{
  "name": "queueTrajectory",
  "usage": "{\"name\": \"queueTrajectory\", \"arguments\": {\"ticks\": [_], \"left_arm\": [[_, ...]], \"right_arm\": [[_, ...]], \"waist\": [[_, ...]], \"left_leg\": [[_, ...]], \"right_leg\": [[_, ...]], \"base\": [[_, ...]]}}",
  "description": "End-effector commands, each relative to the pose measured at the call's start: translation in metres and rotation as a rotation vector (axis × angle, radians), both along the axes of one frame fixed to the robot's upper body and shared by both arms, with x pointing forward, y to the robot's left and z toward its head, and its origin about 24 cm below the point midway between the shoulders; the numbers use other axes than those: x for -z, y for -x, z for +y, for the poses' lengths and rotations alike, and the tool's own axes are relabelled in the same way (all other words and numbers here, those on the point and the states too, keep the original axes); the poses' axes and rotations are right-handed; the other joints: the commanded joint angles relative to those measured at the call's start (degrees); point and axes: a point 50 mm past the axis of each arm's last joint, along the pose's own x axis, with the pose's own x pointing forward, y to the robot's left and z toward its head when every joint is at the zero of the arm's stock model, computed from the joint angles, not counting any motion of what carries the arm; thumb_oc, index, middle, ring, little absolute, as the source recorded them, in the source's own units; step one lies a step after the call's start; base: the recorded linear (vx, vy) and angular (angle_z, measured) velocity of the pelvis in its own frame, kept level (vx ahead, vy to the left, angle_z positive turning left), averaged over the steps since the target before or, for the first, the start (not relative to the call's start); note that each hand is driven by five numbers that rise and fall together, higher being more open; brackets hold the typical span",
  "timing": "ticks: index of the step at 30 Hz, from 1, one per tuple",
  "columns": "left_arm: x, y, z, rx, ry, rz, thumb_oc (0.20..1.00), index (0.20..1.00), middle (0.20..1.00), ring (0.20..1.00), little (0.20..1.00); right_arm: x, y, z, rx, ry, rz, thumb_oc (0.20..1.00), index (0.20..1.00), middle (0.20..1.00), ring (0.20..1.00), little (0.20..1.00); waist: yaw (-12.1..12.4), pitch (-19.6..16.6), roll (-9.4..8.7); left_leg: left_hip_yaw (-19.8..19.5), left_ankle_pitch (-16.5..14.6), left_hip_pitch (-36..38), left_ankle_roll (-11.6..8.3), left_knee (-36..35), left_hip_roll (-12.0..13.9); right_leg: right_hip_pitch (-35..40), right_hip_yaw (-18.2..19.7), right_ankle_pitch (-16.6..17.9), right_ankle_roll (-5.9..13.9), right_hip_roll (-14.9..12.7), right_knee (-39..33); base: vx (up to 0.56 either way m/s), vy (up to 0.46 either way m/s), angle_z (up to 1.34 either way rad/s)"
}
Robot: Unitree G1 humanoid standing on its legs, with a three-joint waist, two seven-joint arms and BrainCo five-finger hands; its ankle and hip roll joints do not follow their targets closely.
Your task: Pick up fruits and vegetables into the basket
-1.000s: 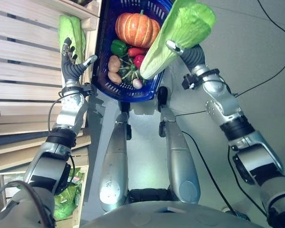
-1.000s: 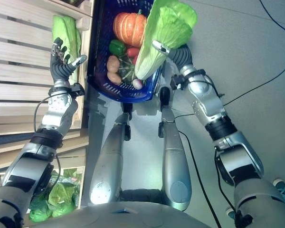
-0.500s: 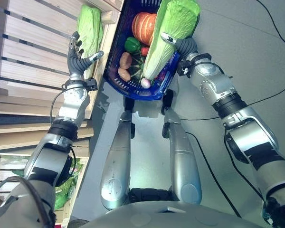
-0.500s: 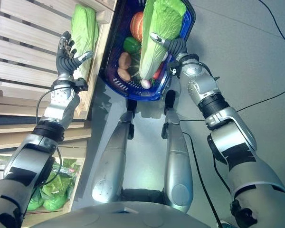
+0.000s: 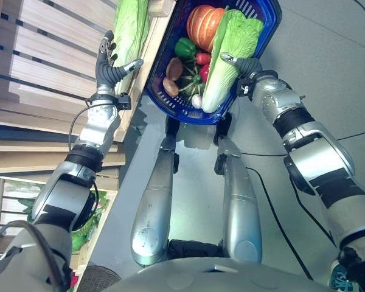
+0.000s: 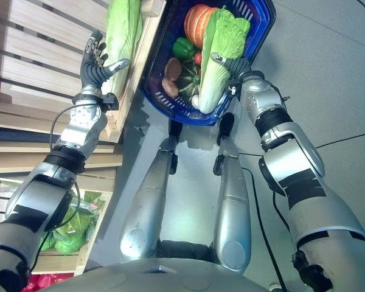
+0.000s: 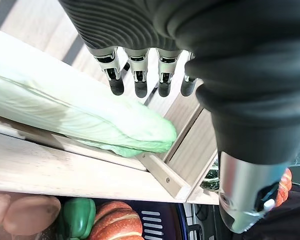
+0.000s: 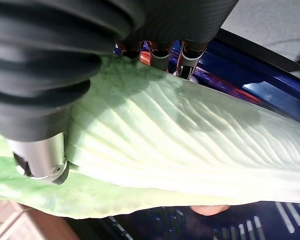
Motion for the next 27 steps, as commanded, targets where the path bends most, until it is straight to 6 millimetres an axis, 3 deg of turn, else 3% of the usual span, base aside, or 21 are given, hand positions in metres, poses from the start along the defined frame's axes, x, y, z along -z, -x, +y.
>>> {"name": "queueTrajectory", "arguments": {"ticks": [1, 2, 3, 4, 5, 12, 27], "left_arm": [[-0.007, 0.001, -0.007, 0.020, 0.062, -0.078, 1.000, 1.000, 1.000, 1.000, 1.000], [-0.007, 0.002, -0.007, 0.021, 0.063, -0.078, 1.000, 1.000, 1.000, 1.000, 1.000], [-0.006, 0.002, -0.009, 0.024, 0.064, -0.078, 1.000, 1.000, 1.000, 1.000, 1.000], [-0.006, 0.002, -0.010, 0.026, 0.065, -0.079, 1.000, 1.000, 1.000, 1.000, 1.000], [-0.005, 0.003, -0.012, 0.029, 0.066, -0.080, 1.000, 1.000, 1.000, 1.000, 1.000], [-0.001, 0.005, -0.022, 0.034, 0.079, -0.093, 1.000, 1.000, 1.000, 1.000, 1.000], [0.003, 0.006, -0.032, 0.005, 0.061, -0.094, 1.000, 1.000, 1.000, 1.000, 1.000]], "right_arm": [[-0.020, -0.004, -0.012, 0.076, 0.010, -0.031, 0.200, 0.200, 0.200, 0.200, 0.200], [-0.020, -0.003, -0.013, 0.081, 0.010, -0.030, 0.200, 0.200, 0.200, 0.200, 0.200], [-0.019, -0.003, -0.017, 0.107, 0.002, -0.017, 0.304, 0.304, 0.304, 0.304, 0.304], [-0.019, -0.003, -0.019, 0.128, -0.003, -0.009, 0.523, 0.523, 0.523, 0.523, 0.523], [-0.019, -0.003, -0.023, 0.148, 0.003, -0.001, 1.000, 1.000, 1.000, 1.000, 1.000], [-0.014, 0.000, -0.041, 0.300, 0.077, 0.061, 1.000, 1.000, 1.000, 1.000, 1.000], [-0.016, 0.001, -0.049, 0.399, 0.113, 0.107, 1.000, 1.000, 1.000, 1.000, 1.000]], "waist": [[0.3, -2.5, 6.88], [0.3, -2.5, 6.92], [0.4, -2.5, 7.10], [0.4, -2.5, 7.21], [0.5, -2.5, 7.33], [0.6, -2.5, 8.37], [0.7, -2.5, 9.35]], "left_leg": [[2.4, -0.8, -1.8, 2.14, -1.3, -3.4], [2.4, -0.8, -1.8, 2.15, -1.2, -3.4], [2.4, -0.8, -2.0, 2.17, -1.1, -3.4], [2.4, -0.8, -2.2, 2.19, -1.0, -3.4], [2.4, -0.8, -2.4, 2.22, -1.0, -3.5], [2.6, -0.4, -3.6, 2.22, -0.7, -3.6], [2.8, 0.2, -4.0, 2.20, -1.0, -3.7]], "right_leg": [[0.3, -2.8, -9.1, 2.55, 2.4, 5.9], [0.2, -2.8, -9.1, 2.55, 2.4, 5.9], [0.0, -2.8, -9.1, 2.55, 2.3, 6.1], [-0.2, -2.8, -9.1, 2.56, 2.3, 6.1], [-0.4, -2.8, -9.1, 2.55, 2.3, 6.2], [-2.0, -2.7, -8.8, 2.67, 2.1, 6.9], [-2.7, -2.5, -8.5, 2.70, 2.0, 6.8]], "base": [[0.00, 0.000, 0.00], [0.00, 0.000, 0.00], [0.00, 0.000, 0.00], [0.00, 0.012, 0.04], [0.00, 0.009, 0.05], [-0.01, 0.004, 0.02], [0.00, 0.002, 0.00]]}}
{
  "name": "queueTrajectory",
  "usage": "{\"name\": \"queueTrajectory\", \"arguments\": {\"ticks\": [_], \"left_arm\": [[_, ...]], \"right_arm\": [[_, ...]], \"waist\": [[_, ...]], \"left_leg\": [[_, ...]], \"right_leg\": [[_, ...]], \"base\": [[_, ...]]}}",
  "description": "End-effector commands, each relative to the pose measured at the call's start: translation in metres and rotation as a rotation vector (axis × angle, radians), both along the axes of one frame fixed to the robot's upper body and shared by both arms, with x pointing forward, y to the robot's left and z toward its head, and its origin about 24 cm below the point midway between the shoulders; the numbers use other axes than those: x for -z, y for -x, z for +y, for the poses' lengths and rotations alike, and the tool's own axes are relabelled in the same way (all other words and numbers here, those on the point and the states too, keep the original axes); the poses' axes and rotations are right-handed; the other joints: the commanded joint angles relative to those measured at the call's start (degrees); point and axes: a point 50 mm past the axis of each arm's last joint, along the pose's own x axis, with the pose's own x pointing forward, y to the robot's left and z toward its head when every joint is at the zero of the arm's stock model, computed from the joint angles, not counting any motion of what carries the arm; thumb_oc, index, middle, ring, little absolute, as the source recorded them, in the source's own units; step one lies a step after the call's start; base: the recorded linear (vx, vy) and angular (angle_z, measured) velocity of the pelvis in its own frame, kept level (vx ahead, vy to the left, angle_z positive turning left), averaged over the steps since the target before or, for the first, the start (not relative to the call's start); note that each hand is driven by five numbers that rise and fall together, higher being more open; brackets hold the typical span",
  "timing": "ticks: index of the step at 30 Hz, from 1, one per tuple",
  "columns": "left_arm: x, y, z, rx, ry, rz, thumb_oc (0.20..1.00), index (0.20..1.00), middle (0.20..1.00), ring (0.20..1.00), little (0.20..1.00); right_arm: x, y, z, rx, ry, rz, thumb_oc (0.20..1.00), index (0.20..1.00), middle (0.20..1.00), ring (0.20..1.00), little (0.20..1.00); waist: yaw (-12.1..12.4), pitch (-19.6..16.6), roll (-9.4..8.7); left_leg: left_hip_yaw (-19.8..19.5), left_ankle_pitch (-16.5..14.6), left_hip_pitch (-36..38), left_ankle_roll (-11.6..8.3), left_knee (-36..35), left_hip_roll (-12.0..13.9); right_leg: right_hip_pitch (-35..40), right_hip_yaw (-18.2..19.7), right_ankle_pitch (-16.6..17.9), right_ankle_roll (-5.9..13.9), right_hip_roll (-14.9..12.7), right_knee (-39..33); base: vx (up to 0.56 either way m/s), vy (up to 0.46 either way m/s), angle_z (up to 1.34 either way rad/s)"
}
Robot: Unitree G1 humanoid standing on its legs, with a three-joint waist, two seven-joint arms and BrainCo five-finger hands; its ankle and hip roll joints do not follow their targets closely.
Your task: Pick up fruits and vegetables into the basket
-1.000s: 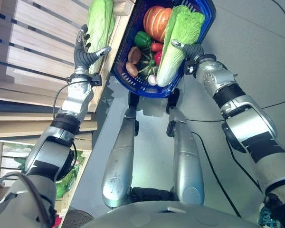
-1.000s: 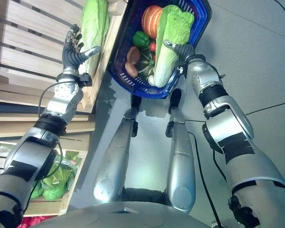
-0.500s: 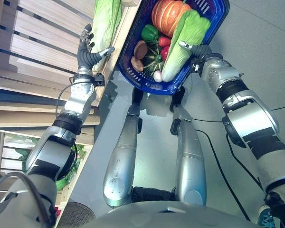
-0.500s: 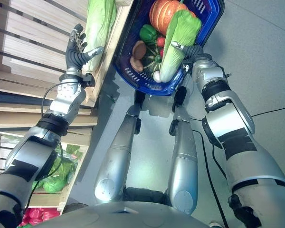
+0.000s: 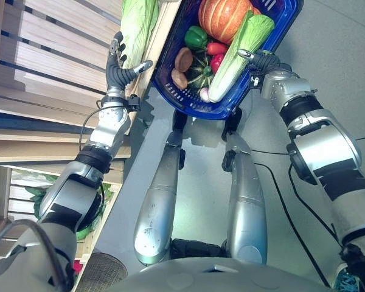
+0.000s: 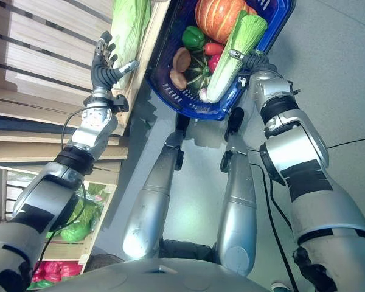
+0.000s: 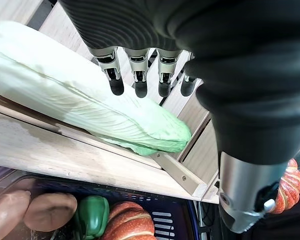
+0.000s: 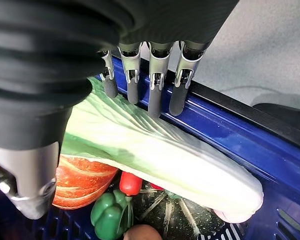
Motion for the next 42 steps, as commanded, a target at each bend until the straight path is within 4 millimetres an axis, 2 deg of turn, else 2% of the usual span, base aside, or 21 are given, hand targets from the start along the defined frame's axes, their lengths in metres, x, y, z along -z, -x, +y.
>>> {"name": "queueTrajectory", "arguments": {"ticks": [1, 3, 5, 11, 17, 21, 24, 30, 37, 42], "left_arm": [[0.000, 0.005, -0.010, -0.078, -0.041, -0.057, 1.000, 1.000, 1.000, 1.000, 1.000], [0.003, 0.003, -0.007, -0.145, -0.101, -0.029, 1.000, 1.000, 1.000, 1.000, 1.000], [0.008, 0.001, 0.006, -0.272, -0.174, 0.031, 1.000, 1.000, 1.000, 1.000, 1.000], [0.011, 0.000, 0.029, -0.469, -0.233, 0.073, 1.000, 1.000, 1.000, 1.000, 1.000], [0.014, 0.002, 0.058, -0.674, -0.245, 0.125, 1.000, 1.000, 1.000, 1.000, 1.000], [0.017, 0.005, 0.072, -0.767, -0.244, 0.152, 1.000, 1.000, 1.000, 1.000, 1.000], [0.023, 0.009, 0.080, -0.824, -0.261, 0.164, 1.000, 1.000, 1.000, 1.000, 1.000], [0.023, 0.014, 0.100, -0.895, -0.287, 0.177, 1.000, 1.000, 1.000, 1.000, 1.000], [0.015, 0.013, 0.116, -0.918, -0.302, 0.209, 1.000, 1.000, 1.000, 1.000, 1.000], [0.021, 0.015, 0.131, -0.940, -0.286, 0.290, 1.000, 1.000, 1.000, 1.000, 1.000]], "right_arm": [[-0.001, 0.003, -0.022, 0.094, 0.041, 0.010, 1.000, 1.000, 1.000, 1.000, 1.000], [-0.003, 0.003, -0.022, 0.098, 0.038, -0.009, 1.000, 1.000, 1.000, 1.000, 1.000], [-0.007, 0.002, -0.021, 0.092, 0.033, -0.067, 1.000, 1.000, 1.000, 1.000, 1.000], [-0.013, 0.001, -0.013, 0.077, 0.012, -0.193, 1.000, 1.000, 1.000, 1.000, 1.000], [-0.005, 0.008, -0.005, 0.067, 0.041, -0.309, 1.000, 1.000, 1.000, 1.000, 1.000], [0.003, 0.017, -0.007, 0.079, 0.069, -0.372, 1.000, 1.000, 1.000, 1.000, 1.000], [0.016, 0.027, -0.016, 0.114, 0.049, -0.407, 1.000, 1.000, 1.000, 1.000, 1.000], [0.054, 0.048, -0.048, 0.216, -0.037, -0.382, 1.000, 1.000, 1.000, 1.000, 1.000], [0.076, 0.061, -0.084, 0.353, -0.052, -0.327, 1.000, 1.000, 1.000, 1.000, 1.000], [0.096, 0.073, -0.113, 0.471, -0.025, -0.241, 1.000, 1.000, 1.000, 1.000, 1.000]], "waist": [[0.0, -2.6, 7.15], [0.0, -2.6, 7.16], [-0.3, -2.6, 7.04], [-1.4, -2.6, 6.18], [-4.3, -2.6, 4.26], [-6.3, -2.6, 3.11], [-7.8, -2.6, 2.24], [-10.4, -2.6, 0.57], [-11.4, -2.6, -0.14], [-11.8, -2.6, -0.45]], "left_leg": [[3.5, -0.4, -0.2, 2.75, -2.1, -2.9], [3.5, -0.3, -0.1, 2.74, -2.2, -2.9], [3.6, 0.0, 0.3, 2.71, -2.7, -2.7], [3.9, 0.4, 0.6, 2.51, -3.3, -2.4], [4.7, 1.0, 0.8, 2.13, -4.5, -1.5], [5.4, 1.1, 0.8, 1.88, -4.9, -0.8], [5.7, 1.1, 0.6, 1.77, -5.0, -0.5], [6.3, 0.5, 0.7, 1.64, -5.5, 0.1], [6.6, 0.3, 1.2, 1.57, -6.0, 0.5], [6.8, -0.2, 1.6, 1.62, -6.1, 0.7]], "right_leg": [[1.3, -2.4, -8.0, 2.63, 2.9, 4.2], [1.4, -2.3, -8.0, 2.60, 2.9, 4.2], [1.8, -2.2, -8.1, 2.55, 3.2, 4.0], [2.2, -1.7, -7.7, 2.67, 3.6, 3.1], [2.1, -0.2, -7.1, 2.80, 4.7, 1.7], [1.8, 0.8, -6.9, 2.82, 5.2, 1.3], [1.5, 1.4, -6.9, 2.88, 5.5, 1.2], [1.4, 2.7, -6.7, 3.17, 6.1, 0.4], [2.1, 3.0, -6.7, 3.36, 6.3, -0.5], [2.7, 3.1, -6.8, 3.33, 6.4, -1.2]], "base": [[0.00, 0.000, 0.00], [0.00, 0.000, 0.00], [0.00, 0.041, 0.00], [0.00, 0.000, 0.00], [-0.02, 0.023, -0.03], [-0.02, 0.055, -0.17], [-0.02, 0.036, -0.12], [-0.01, 0.028, -0.11], [0.00, 0.007, -0.09], [0.00, 0.000, 0.00]]}}
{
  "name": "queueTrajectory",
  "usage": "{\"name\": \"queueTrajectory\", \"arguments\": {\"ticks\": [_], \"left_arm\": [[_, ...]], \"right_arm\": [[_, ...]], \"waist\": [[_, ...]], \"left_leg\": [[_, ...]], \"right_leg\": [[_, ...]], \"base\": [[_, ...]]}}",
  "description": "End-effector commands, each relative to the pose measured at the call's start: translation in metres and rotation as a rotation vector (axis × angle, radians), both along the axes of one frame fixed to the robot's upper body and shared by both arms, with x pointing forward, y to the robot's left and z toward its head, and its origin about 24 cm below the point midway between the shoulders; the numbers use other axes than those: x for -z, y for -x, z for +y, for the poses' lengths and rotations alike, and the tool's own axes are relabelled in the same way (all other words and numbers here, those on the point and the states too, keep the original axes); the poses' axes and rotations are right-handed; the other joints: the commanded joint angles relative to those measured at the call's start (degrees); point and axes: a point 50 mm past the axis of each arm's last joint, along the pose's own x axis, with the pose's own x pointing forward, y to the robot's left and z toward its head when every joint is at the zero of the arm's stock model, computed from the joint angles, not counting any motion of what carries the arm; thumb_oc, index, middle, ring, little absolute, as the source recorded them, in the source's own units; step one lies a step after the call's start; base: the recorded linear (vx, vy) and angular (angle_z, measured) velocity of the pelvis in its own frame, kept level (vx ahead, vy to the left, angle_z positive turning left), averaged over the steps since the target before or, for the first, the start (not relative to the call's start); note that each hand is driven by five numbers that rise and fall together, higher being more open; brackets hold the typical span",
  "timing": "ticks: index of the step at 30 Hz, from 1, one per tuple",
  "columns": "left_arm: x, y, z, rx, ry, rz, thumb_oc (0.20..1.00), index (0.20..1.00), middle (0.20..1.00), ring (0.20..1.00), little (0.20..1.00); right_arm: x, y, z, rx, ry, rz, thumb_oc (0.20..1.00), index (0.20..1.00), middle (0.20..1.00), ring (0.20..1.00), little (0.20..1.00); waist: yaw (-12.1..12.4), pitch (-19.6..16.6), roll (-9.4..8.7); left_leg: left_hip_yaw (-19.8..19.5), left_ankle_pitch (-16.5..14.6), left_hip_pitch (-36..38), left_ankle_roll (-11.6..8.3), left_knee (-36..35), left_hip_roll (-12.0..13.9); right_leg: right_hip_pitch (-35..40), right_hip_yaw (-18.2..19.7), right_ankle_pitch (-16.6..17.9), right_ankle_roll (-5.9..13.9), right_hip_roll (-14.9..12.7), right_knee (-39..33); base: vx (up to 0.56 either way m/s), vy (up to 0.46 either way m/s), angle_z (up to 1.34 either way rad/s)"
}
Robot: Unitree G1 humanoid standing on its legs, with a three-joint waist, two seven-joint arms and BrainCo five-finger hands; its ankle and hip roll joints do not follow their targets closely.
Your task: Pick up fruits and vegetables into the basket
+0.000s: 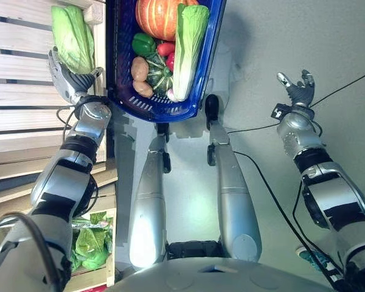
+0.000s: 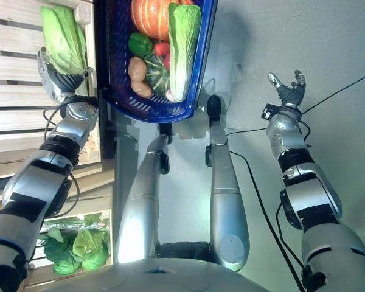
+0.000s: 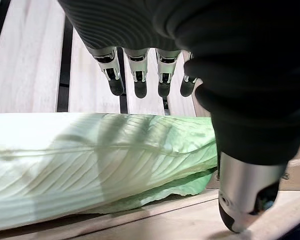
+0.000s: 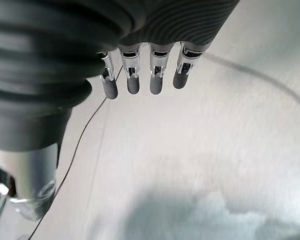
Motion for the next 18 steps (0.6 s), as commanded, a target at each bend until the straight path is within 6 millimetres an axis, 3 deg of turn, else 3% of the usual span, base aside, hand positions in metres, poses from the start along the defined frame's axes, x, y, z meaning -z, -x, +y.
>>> {"name": "queueTrajectory", "arguments": {"ticks": [1, 9, 18], "left_arm": [[0.011, 0.019, 0.045, -0.139, 0.027, 0.044, 1.000, 1.000, 1.000, 1.000, 1.000], [0.030, 0.030, 0.063, -0.228, 0.135, 0.132, 1.000, 1.000, 1.000, 1.000, 1.000], [0.044, 0.036, 0.069, -0.264, 0.241, 0.191, 1.000, 1.000, 1.000, 1.000, 1.000]], "right_arm": [[0.021, 0.020, -0.029, 0.101, -0.007, 0.047, 1.000, 1.000, 1.000, 1.000, 1.000], [0.044, 0.040, -0.057, 0.192, -0.043, 0.171, 1.000, 1.000, 1.000, 1.000, 1.000], [0.045, 0.040, -0.058, 0.187, -0.039, 0.192, 1.000, 1.000, 1.000, 1.000, 1.000]], "waist": [[0.8, -2.6, -0.14], [0.9, -2.6, -0.45], [1.1, -2.6, -0.75]], "left_leg": [[1.6, 2.2, 1.5, 0.41, -5.8, -1.6], [1.6, 1.7, 1.7, 0.66, -5.5, -1.5], [1.4, 1.5, 1.5, 0.67, -5.4, -1.5]], "right_leg": [[3.4, -2.6, -8.3, 2.37, 3.2, 3.2], [3.9, -2.7, -8.5, 2.16, 3.1, 3.0], [3.8, -2.9, -8.6, 2.05, 3.0, 2.7]], "base": [[0.01, 0.000, -0.04], [0.01, -0.001, -0.03], [0.00, 0.000, 0.00]]}}
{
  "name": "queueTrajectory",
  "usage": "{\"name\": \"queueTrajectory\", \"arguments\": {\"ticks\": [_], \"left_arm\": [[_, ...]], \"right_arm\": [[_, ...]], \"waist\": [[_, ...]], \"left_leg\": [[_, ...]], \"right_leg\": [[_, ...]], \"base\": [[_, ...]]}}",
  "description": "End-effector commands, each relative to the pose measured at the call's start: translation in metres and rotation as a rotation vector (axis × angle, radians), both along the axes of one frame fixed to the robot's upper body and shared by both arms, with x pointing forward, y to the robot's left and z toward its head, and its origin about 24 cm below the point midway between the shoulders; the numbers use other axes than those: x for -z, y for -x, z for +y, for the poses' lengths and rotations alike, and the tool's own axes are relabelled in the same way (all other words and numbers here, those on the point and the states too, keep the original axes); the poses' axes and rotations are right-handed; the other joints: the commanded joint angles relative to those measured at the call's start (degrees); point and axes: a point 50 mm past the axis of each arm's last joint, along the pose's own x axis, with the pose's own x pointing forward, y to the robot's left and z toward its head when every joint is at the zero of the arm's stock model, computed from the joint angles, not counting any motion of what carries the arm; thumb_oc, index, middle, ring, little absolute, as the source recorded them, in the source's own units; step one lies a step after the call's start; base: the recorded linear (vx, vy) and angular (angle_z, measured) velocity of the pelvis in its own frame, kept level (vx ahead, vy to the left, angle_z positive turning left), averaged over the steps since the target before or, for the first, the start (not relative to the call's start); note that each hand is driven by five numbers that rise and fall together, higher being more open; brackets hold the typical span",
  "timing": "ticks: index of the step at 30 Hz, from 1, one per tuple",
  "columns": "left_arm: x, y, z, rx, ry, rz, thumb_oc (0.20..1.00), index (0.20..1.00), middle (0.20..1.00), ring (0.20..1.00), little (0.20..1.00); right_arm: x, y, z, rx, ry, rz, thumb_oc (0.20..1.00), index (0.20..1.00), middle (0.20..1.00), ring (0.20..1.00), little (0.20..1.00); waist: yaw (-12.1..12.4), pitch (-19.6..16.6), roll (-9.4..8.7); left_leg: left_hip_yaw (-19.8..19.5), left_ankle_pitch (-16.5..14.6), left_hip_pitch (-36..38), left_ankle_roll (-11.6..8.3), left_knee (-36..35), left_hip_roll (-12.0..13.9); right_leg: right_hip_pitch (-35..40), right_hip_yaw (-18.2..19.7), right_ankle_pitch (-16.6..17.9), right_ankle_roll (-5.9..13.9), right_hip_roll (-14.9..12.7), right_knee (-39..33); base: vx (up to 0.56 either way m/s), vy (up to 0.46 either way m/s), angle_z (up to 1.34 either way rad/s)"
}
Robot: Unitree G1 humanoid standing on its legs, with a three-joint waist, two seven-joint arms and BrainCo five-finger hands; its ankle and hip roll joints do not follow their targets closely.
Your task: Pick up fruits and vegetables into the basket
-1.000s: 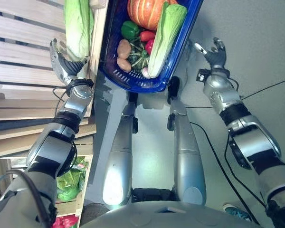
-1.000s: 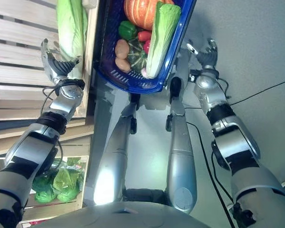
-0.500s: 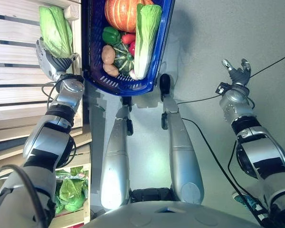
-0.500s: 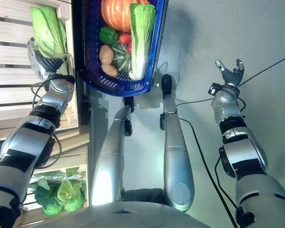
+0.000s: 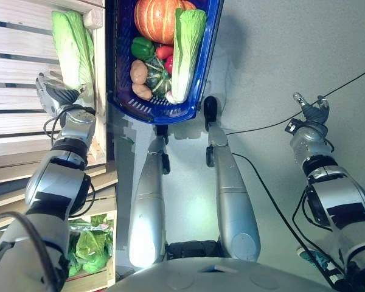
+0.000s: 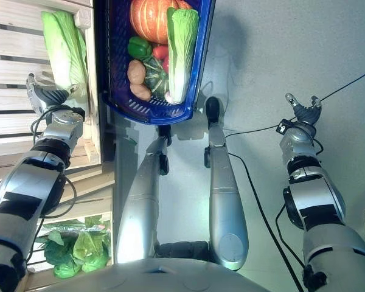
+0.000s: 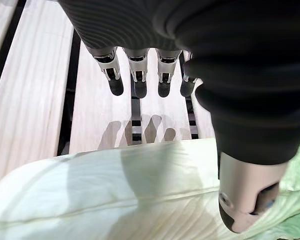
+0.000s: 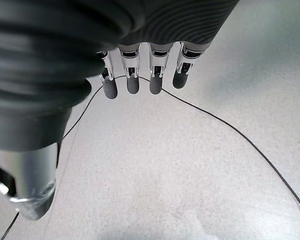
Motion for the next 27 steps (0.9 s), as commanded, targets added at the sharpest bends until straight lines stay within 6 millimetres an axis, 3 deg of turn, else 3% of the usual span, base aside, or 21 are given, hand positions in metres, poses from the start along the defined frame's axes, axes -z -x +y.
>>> {"name": "queueTrajectory", "arguments": {"ticks": [1, 15, 27], "left_arm": [[0.016, 0.021, 0.032, -0.131, 0.081, 0.058, 1.000, 1.000, 1.000, 1.000, 1.000], [0.019, 0.012, 0.025, 0.046, 0.150, 0.128, 1.000, 1.000, 1.000, 1.000, 1.000], [0.019, 0.012, 0.028, 0.059, 0.173, 0.167, 1.000, 1.000, 1.000, 1.000, 1.000]], "right_arm": [[0.013, 0.020, -0.025, 0.089, 0.003, 0.046, 1.000, 1.000, 1.000, 1.000, 1.000], [0.001, 0.009, -0.016, 0.056, 0.014, 0.020, 1.000, 1.000, 1.000, 1.000, 1.000], [-0.007, 0.003, -0.011, 0.039, 0.019, -0.012, 1.000, 1.000, 1.000, 1.000, 1.000]], "waist": [[1.2, -2.6, 0.06], [0.9, -2.6, -0.77], [0.6, -2.6, -1.61]], "left_leg": [[1.1, 1.9, 0.5, 0.47, -5.5, -1.7], [1.5, 1.8, -1.2, 0.39, -6.1, -1.5], [1.6, 1.7, -2.5, 0.22, -6.2, -1.3]], "right_leg": [[2.4, -3.3, -9.1, 1.92, 2.8, 3.9], [0.8, -3.2, -8.7, 2.02, 3.0, 3.0], [-0.7, -2.9, -8.4, 2.09, 3.4, 2.6]], "base": [[0.00, 0.000, 0.00], [0.00, 0.001, 0.00], [0.00, 0.002, -0.02]]}}
